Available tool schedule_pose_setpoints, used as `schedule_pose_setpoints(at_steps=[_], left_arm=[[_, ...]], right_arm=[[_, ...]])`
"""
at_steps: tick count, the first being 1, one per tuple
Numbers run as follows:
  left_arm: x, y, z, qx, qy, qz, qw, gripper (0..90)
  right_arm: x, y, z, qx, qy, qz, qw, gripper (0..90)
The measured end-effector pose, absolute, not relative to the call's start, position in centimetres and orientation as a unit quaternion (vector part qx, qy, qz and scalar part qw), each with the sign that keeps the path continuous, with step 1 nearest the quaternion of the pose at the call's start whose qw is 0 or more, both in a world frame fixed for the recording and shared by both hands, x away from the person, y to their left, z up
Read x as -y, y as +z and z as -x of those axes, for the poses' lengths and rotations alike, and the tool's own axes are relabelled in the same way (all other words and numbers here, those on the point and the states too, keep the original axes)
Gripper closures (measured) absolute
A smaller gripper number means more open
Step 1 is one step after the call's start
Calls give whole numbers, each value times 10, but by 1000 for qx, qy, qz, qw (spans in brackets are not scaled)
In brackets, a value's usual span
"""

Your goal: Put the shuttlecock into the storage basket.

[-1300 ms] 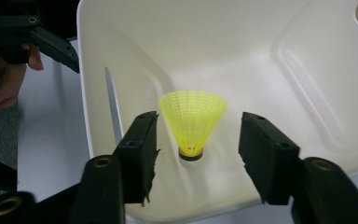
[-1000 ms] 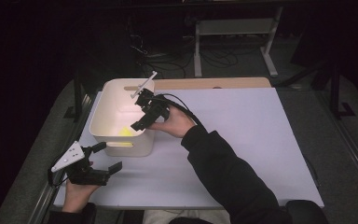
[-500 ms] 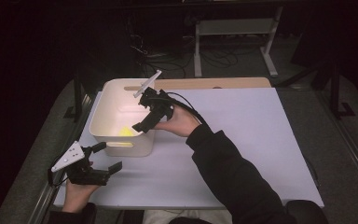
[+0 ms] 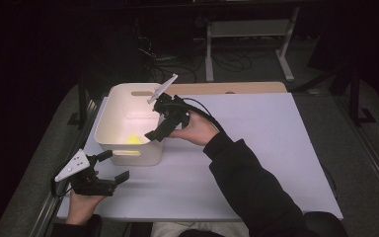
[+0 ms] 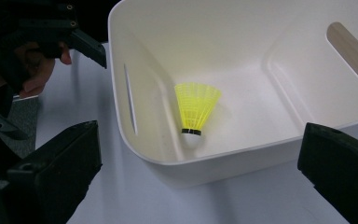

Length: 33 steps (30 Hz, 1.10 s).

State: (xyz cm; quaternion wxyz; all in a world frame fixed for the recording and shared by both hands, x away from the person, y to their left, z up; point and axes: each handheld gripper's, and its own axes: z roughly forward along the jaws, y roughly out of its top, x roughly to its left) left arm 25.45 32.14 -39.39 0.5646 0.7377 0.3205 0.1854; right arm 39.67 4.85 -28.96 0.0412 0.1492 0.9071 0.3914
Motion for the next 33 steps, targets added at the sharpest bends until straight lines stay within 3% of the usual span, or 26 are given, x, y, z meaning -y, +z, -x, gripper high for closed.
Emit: schedule_pose_setpoints(at_steps=[33], left_arm=[[-322, -394, -254, -323, 188, -737, 563, 0]], right_arm=[[29, -295, -400, -879, 427, -201, 63, 0]])
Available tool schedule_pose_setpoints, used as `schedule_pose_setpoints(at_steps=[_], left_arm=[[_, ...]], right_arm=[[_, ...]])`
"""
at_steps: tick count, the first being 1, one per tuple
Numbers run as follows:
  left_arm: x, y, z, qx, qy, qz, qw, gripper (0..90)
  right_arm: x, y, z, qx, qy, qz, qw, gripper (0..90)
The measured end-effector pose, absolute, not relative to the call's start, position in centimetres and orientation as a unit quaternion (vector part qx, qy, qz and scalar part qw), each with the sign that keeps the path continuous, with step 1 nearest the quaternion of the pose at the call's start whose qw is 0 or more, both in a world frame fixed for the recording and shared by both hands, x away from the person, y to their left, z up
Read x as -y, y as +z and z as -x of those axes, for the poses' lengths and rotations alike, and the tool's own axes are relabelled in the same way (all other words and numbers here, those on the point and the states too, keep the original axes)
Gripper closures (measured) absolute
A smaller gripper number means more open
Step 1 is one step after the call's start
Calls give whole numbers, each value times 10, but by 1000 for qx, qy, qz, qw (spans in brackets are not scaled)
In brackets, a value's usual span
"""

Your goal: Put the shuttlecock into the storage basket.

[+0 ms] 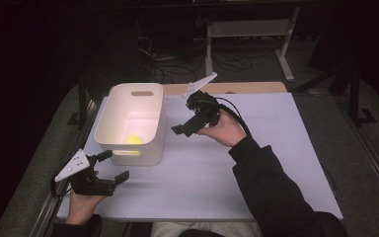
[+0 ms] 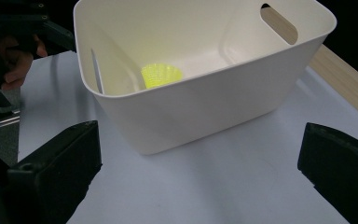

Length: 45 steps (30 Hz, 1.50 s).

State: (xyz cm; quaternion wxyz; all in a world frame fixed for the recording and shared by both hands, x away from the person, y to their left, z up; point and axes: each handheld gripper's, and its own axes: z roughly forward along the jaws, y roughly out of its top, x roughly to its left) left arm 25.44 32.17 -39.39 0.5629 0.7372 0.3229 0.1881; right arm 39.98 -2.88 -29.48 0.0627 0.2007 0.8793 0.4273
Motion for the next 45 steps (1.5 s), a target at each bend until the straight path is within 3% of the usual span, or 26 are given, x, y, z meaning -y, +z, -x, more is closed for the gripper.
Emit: schedule_pose_setpoints(at_steps=[45], left_arm=[[-322, -394, -254, -323, 188, -737, 563, 0]], right_arm=[[110, -325, -391, -851, 451, -260, 70, 0]])
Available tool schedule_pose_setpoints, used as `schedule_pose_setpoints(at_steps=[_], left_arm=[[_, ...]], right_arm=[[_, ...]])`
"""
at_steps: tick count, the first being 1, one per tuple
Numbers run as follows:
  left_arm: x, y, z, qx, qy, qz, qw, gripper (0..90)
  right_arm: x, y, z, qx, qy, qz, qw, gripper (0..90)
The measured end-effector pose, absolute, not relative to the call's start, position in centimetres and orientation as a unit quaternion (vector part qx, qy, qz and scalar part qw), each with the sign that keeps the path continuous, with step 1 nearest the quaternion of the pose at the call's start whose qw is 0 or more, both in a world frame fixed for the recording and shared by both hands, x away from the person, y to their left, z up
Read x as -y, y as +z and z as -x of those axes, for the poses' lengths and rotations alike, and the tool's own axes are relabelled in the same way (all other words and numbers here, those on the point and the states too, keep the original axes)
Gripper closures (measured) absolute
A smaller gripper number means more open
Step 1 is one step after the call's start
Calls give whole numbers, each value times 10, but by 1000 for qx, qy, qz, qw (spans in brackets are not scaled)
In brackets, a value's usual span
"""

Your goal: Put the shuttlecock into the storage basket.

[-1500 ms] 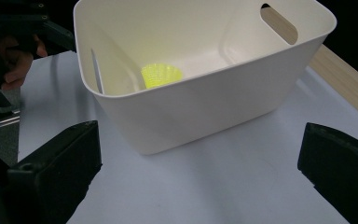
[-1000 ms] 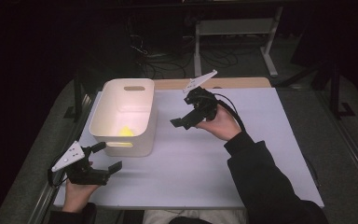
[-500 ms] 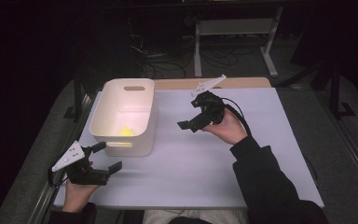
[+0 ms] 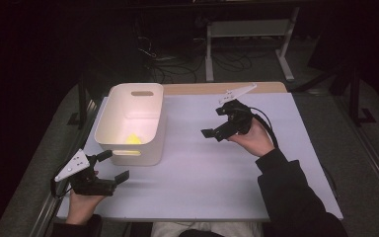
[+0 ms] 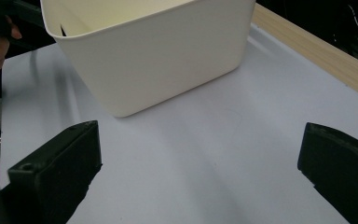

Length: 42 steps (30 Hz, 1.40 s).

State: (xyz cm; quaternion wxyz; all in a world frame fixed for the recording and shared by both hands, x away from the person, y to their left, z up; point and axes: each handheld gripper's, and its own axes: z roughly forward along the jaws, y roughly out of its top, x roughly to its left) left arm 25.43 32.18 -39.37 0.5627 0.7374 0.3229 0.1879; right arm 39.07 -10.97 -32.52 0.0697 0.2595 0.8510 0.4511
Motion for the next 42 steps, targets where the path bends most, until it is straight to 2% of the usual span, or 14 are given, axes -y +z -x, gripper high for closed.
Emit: schedule_pose_setpoints(at_steps=[42], left_arm=[[-322, -394, -254, -324, 188, -737, 563, 0]], right_arm=[[169, -346, -377, -828, 465, -305, 70, 0]])
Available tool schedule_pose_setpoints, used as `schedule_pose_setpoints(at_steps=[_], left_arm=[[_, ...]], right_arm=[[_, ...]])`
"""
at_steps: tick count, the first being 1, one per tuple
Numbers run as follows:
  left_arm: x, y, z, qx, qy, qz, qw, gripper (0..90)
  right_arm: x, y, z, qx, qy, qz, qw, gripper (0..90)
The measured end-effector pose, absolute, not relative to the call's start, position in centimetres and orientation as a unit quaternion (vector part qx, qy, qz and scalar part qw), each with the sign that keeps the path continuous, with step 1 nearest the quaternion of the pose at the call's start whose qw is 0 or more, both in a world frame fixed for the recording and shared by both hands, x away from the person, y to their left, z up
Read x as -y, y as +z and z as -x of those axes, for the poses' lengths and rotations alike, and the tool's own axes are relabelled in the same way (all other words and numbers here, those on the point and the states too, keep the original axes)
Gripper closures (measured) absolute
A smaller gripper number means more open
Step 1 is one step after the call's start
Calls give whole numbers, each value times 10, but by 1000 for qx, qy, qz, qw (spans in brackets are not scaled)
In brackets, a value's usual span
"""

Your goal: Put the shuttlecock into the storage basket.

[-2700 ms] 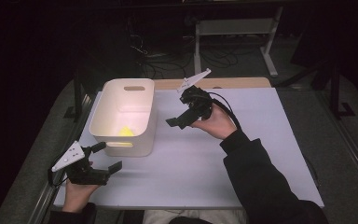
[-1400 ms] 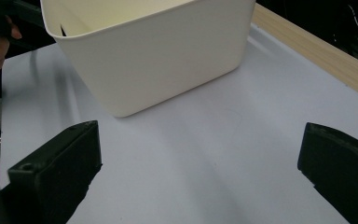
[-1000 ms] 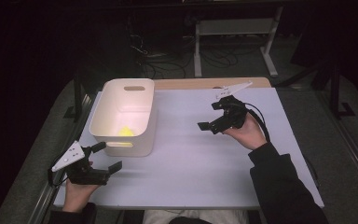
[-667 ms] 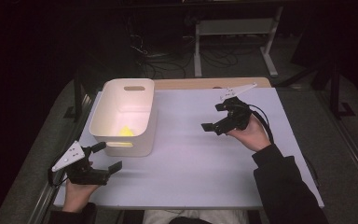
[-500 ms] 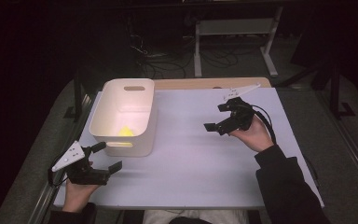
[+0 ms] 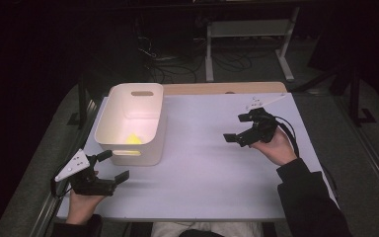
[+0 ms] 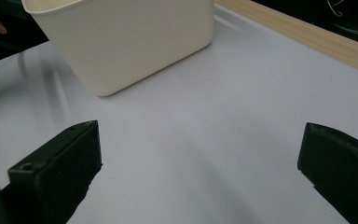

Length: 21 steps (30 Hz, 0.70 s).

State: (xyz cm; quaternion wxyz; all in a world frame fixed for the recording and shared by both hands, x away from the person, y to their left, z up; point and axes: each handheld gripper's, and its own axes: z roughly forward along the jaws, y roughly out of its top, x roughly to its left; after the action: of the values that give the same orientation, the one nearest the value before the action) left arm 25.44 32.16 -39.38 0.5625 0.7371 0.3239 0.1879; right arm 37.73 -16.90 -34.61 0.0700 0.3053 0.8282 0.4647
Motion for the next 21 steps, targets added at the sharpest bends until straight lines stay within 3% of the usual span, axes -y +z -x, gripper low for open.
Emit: schedule_pose_setpoints(at_steps=[21], left_arm=[[-322, -394, -254, -324, 188, -737, 563, 0]], right_arm=[[197, -369, -361, -820, 468, -321, 68, 0]])
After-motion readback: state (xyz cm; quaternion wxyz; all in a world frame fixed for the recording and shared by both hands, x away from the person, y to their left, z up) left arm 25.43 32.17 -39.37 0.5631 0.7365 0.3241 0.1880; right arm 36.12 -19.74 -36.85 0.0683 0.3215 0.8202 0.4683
